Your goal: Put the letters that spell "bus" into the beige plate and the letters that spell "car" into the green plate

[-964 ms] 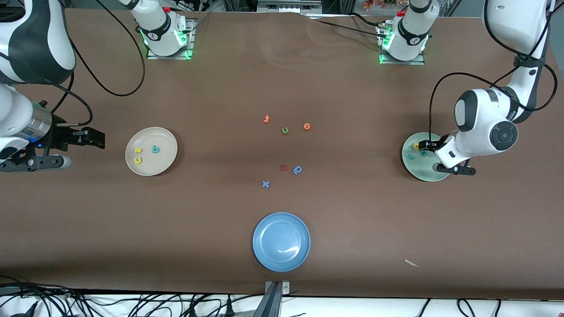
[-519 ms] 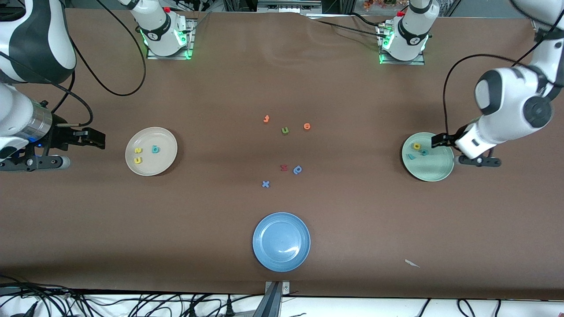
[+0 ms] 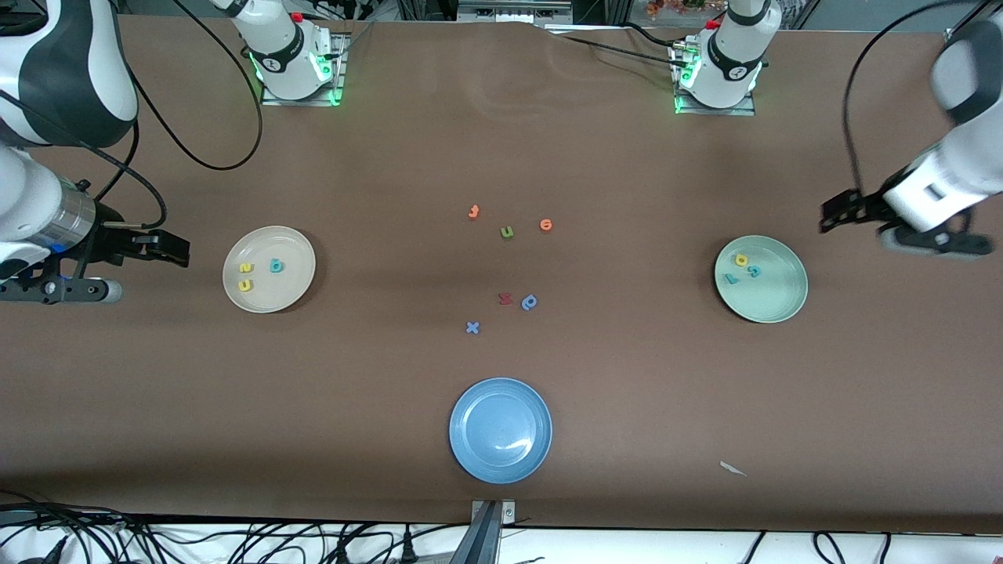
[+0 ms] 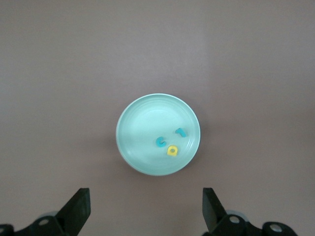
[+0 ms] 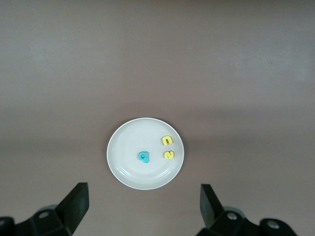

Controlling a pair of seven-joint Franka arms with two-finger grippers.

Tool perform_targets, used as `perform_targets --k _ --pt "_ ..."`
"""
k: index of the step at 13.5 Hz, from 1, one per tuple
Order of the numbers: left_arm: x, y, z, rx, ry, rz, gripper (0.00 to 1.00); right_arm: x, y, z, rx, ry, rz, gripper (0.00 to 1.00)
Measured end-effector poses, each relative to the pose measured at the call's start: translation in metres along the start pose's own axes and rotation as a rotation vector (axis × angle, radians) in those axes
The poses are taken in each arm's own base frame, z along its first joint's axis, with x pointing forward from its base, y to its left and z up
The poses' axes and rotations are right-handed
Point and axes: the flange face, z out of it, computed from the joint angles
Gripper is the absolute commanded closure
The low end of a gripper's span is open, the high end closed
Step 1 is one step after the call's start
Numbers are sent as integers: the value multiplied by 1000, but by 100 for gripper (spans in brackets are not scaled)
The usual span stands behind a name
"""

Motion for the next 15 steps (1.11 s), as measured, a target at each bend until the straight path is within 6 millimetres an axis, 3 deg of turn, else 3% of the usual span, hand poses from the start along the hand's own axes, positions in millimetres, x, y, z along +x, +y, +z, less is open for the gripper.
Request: perform_targets --k 1,3,6,10,15 --pt "-3 1 -34 2 4 1 0 0 -1 0 0 0 4 0" --pt "-11 9 -82 3 5 14 0 0 -4 -1 1 1 20 0" --pt "-17 36 -116 6 -6 18 0 -2 -16 -2 5 3 11 0" --pt "-15 67 -124 14 -1 -100 0 -2 -18 -3 6 5 9 0" --pt "-7 66 -113 13 -23 -132 0 -2 -17 -3 10 4 12 0"
